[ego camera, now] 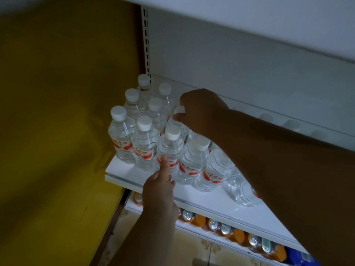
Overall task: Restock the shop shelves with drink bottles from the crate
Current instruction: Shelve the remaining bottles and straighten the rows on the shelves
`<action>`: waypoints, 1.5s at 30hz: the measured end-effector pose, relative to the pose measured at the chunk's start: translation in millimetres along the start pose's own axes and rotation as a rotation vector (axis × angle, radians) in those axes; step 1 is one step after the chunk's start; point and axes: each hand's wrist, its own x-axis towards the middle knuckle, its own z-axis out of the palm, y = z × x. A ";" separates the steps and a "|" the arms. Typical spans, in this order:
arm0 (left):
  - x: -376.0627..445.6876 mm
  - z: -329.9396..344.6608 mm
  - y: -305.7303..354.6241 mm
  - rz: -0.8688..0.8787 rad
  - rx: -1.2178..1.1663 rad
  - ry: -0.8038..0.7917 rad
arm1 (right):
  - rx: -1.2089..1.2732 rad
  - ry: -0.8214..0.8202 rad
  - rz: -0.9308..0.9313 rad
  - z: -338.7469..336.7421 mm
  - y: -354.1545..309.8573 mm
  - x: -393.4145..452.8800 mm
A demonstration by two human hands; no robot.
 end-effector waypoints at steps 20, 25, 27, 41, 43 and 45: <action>-132.0 -43.6 -32.3 0.683 0.346 -0.138 | 0.761 0.568 0.221 71.8 -40.7 -237.0; -188.4 -48.7 -73.4 0.773 0.568 -0.272 | 0.837 0.576 0.346 88.0 -20.5 -308.9; -220.2 -49.6 -97.2 0.820 0.638 -0.346 | 0.860 0.569 0.391 93.0 -9.6 -350.7; -460.2 -44.0 -289.6 0.825 0.758 -0.708 | 0.928 0.653 0.653 101.8 67.9 -685.6; -477.0 -42.1 -313.5 0.786 0.777 -0.761 | 0.940 0.681 0.685 110.0 77.2 -713.4; -483.1 -42.0 -334.8 0.766 0.819 -0.821 | 0.943 0.703 0.710 123.9 82.8 -732.1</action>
